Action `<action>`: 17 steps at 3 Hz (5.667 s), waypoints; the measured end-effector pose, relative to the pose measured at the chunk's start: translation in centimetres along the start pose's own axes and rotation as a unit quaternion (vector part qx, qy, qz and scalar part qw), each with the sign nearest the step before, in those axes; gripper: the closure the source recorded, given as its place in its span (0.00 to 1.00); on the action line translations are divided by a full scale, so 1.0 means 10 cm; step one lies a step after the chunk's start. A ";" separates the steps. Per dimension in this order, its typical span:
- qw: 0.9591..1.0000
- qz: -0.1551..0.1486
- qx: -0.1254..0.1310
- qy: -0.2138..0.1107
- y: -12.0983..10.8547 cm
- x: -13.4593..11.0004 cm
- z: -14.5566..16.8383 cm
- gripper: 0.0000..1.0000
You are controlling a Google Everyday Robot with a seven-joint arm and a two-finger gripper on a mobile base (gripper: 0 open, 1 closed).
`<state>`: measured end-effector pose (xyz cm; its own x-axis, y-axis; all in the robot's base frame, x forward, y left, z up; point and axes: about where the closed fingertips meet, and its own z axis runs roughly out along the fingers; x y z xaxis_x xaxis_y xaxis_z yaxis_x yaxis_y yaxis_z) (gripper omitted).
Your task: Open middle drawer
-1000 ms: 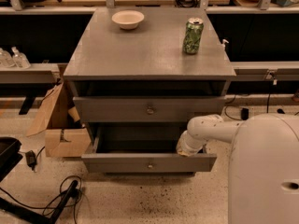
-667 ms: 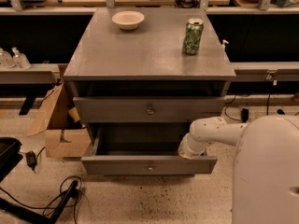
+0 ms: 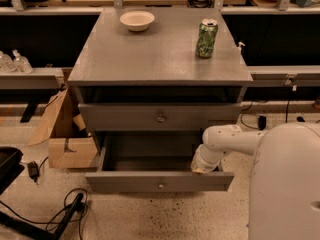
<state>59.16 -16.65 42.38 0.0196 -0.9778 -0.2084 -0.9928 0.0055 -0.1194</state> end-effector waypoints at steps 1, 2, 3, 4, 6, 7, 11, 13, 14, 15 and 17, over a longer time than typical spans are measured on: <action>1.000 0.007 -0.010 0.000 0.05 -0.01 -0.01 1.00; 0.996 0.042 -0.080 0.011 0.41 -0.07 -0.12 1.00; 0.996 0.042 -0.080 0.011 0.40 -0.07 -0.12 1.00; 0.989 0.056 -0.133 0.014 0.70 -0.17 -0.21 1.00; 0.989 0.055 -0.134 0.014 0.70 -0.17 -0.24 0.98; 0.989 0.055 -0.135 0.014 0.71 -0.17 -0.24 0.68; 0.989 0.055 -0.135 0.014 0.68 -0.18 -0.23 0.00; 0.988 0.051 -0.141 0.038 0.62 -0.20 -0.43 0.41; 0.987 0.039 -0.140 0.061 0.38 -0.31 -0.66 0.63; 0.987 0.037 -0.144 0.064 0.36 -0.33 -0.68 0.87; 0.992 0.041 -0.107 0.056 0.43 -0.09 -0.13 1.00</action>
Offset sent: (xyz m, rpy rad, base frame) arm -0.2217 0.0288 0.0949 -0.1035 0.9688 -0.2543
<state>54.69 -15.98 43.33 -0.0629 -0.9932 -0.0984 -0.9930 0.0524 0.1055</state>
